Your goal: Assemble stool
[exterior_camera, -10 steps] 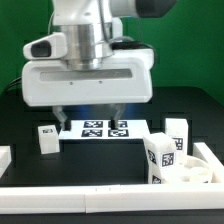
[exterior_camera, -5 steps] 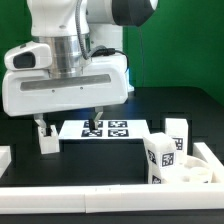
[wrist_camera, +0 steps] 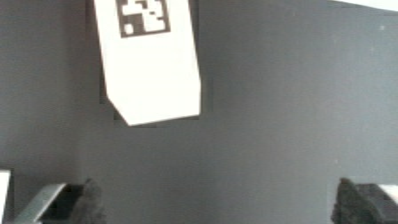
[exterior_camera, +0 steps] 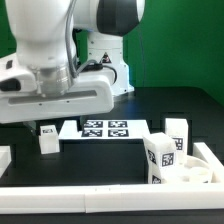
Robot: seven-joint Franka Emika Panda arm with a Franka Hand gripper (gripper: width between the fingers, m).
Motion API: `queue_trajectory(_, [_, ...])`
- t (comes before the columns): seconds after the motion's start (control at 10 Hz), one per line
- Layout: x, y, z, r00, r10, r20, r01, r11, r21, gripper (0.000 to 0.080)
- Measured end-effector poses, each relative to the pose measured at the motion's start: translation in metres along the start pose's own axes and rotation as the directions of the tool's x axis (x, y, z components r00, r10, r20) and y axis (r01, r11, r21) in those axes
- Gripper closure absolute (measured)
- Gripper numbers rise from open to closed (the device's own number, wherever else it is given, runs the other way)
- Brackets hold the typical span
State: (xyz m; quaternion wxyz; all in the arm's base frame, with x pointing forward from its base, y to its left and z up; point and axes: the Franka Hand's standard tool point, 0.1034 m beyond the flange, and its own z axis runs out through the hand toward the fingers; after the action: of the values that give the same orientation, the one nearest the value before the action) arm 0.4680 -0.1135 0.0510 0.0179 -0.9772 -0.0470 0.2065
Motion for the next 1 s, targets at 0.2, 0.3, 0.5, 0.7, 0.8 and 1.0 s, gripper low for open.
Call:
queue_trajectory(0.2, [-0.001, 0.001, 0.004, 0.991, 0.011, 0.13, -0.015, 1.0, 0.028, 0.0151])
queue_trajectory(0.3, [-0.003, -0.001, 0.006, 0.983, 0.007, 0.185, -0.014, 0.999, 0.035, 0.0151])
queue_trajectory(0.5, [-0.009, 0.006, 0.012, 0.938, -0.013, 0.347, -0.001, 0.999, 0.042, 0.0151])
queue_trajectory(0.7, [-0.024, 0.019, 0.02, 0.857, 0.02, 0.515, -0.007, 1.0, -0.027, 0.0151])
queue_trajectory(0.8, [-0.023, 0.019, 0.024, 0.841, 0.028, 0.54, -0.014, 0.999, -0.031, 0.0151])
queue_trajectory(1.0, [-0.023, 0.019, 0.024, 0.841, 0.029, 0.541, -0.015, 0.999, -0.031, 0.0151])
